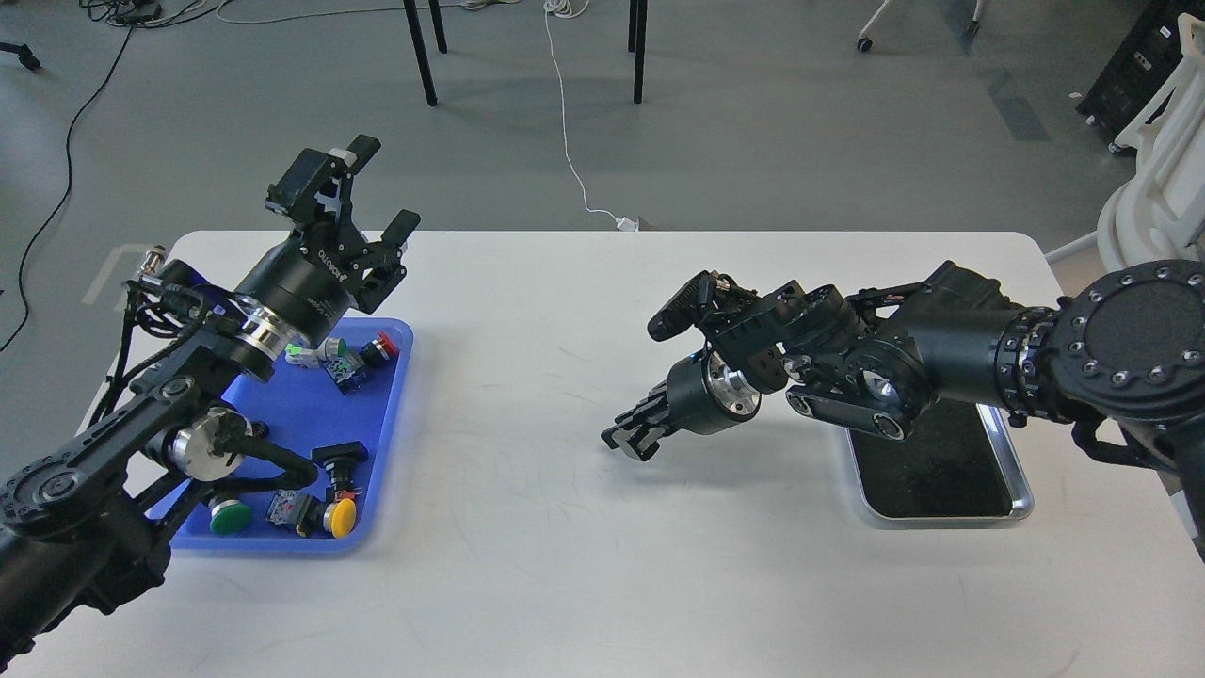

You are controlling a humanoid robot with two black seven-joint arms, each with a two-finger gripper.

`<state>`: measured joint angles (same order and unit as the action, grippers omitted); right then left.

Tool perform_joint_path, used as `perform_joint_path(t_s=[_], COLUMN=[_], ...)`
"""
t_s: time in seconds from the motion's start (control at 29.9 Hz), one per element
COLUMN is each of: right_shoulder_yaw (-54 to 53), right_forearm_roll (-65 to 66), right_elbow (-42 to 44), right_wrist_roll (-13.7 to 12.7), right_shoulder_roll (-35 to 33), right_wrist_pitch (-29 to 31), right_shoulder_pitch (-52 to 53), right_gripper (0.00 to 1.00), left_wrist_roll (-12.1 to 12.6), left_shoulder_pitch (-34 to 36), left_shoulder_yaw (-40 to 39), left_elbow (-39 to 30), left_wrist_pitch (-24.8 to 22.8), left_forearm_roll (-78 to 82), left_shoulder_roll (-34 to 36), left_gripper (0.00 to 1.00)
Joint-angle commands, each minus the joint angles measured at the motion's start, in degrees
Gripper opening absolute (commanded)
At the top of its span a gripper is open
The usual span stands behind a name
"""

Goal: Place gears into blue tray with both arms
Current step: 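Set the black part on the table center and withdraw the right gripper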

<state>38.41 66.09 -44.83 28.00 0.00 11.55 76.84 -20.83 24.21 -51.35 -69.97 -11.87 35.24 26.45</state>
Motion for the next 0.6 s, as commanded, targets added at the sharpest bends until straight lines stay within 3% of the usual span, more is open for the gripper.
perform_joint_path(t_s=[0.0, 0.33, 0.57], right_shoulder_yaw=[0.0, 0.0, -0.4], right_forearm_roll=[0.0, -0.1, -0.2], right_elbow=[0.4, 1.7, 2.1], right_wrist_roll=[0.0, 0.0, 0.0], right_shoulder_roll=[0.0, 0.0, 0.0], right_wrist_pitch=[-1.2, -1.7, -2.5], right_shoulder_pitch=[-1.0, -2.1, -2.3], right_gripper=[0.17, 0.24, 0.54], left_wrist_roll=[0.0, 0.0, 0.0], left_shoulder_pitch=[-0.1, -0.7, -0.7], left_shoulder_yaw=[-0.2, -0.6, -0.6], left_elbow=[0.0, 0.0, 0.0], left_wrist_pitch=[0.0, -0.7, -0.7], left_forearm_roll=[0.0, 0.0, 0.0], left_shoulder_roll=[0.0, 0.0, 0.1], left_gripper=[0.98, 0.98, 0.98])
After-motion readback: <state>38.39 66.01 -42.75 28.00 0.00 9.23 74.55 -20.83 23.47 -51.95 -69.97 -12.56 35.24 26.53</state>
